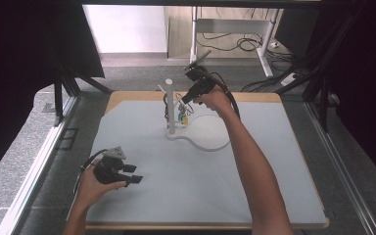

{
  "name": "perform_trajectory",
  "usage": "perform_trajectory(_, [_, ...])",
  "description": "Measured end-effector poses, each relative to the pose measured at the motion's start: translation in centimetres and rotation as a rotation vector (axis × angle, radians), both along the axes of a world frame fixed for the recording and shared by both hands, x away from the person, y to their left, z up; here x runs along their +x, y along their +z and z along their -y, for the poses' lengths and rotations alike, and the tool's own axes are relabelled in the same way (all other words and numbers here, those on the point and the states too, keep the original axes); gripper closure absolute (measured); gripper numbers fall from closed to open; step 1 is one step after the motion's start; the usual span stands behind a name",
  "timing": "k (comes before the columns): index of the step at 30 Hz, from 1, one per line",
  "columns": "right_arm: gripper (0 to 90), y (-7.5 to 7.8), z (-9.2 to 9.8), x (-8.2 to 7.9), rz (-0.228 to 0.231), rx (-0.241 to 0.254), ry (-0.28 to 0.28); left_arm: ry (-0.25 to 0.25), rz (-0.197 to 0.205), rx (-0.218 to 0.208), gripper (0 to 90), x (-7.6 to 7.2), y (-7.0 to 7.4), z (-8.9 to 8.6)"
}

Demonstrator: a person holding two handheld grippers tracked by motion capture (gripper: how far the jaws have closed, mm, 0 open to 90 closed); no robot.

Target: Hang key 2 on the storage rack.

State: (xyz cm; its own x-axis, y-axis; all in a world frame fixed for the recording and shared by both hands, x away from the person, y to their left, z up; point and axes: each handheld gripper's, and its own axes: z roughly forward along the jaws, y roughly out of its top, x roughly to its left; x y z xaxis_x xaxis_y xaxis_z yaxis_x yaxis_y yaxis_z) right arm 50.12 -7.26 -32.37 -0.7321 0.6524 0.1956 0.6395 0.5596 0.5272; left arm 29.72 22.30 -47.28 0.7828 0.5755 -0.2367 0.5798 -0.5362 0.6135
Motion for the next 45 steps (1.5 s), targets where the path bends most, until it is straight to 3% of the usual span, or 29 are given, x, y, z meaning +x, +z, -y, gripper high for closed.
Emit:
perform_trajectory(31, [85.2, -4.0, -1.5, 0.1, -0.028, -0.017, 0.037, -0.017, -0.014, 0.020, 45.2, 0.1, -0.4, 0.5])
perform_trajectory(40, [75.9, -3.4, -0.8, -0.7, 0.005, -0.022, 0.039, -0.018, -0.016, 0.022, 45.1, 0.2, -0.5, 0.6])
perform_trajectory(45, [63.3, -3.1, 0.5, -1.7, 0.052, -0.020, 0.020, -0.020, -0.014, 0.024, 45.2, 0.3, -0.6, 0.7])
